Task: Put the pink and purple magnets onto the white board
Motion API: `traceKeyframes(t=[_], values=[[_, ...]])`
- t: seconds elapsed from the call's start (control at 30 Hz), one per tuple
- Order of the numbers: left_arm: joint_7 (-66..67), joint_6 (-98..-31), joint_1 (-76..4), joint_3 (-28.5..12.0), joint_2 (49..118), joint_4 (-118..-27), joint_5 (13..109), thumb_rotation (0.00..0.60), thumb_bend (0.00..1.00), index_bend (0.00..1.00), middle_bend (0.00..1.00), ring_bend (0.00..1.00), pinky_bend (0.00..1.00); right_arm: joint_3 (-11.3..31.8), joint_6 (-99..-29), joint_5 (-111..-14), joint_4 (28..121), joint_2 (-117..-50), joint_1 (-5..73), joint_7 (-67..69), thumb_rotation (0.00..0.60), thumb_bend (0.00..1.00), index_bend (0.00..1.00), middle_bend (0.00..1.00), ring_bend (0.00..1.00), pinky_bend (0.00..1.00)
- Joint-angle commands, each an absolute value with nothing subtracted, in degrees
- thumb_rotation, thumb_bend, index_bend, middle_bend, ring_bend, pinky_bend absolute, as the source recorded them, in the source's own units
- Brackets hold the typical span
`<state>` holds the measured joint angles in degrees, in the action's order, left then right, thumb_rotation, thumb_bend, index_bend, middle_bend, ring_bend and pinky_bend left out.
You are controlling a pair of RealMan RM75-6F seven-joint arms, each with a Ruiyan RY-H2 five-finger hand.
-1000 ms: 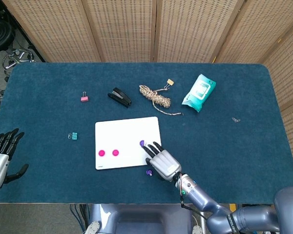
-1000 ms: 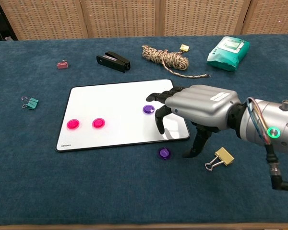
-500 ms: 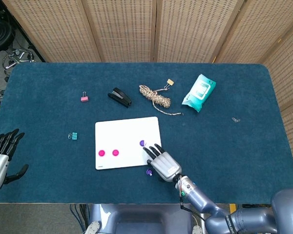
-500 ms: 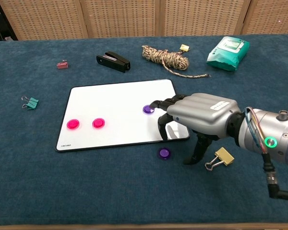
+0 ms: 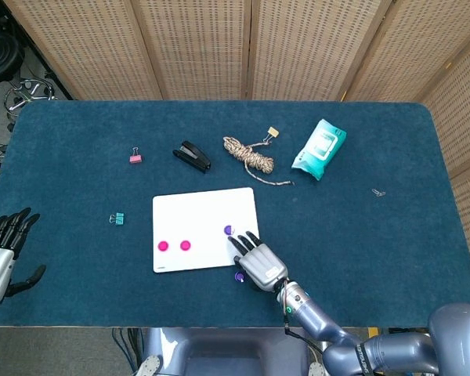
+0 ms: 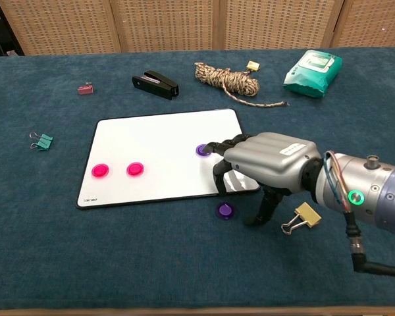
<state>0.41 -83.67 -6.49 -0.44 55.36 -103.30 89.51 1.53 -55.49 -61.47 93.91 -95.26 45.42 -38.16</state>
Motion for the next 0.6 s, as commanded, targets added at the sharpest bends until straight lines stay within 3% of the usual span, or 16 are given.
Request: traceKeyframes(t=[0.03,0.6], values=[[0.40,-83.70,-6.48,-0.44,55.36,-103.29,89.52,0.600,0.28,0.00,0.00,0.00,0.00,1.57,-55.43,-61.39,93.73,-95.40,45.40,-38.15,0.600,0.25,0.41,0.00,0.00,0.00],[0.27,-83.77,-6.41,-0.54,55.27,-103.27,89.32,0.600,0.28,0.00,0.00,0.00,0.00,2.04,-54.54,-60.64,92.94,-96.45,45.76,-38.32,0.600,0.26,0.43,0.00,0.00,0.00]])
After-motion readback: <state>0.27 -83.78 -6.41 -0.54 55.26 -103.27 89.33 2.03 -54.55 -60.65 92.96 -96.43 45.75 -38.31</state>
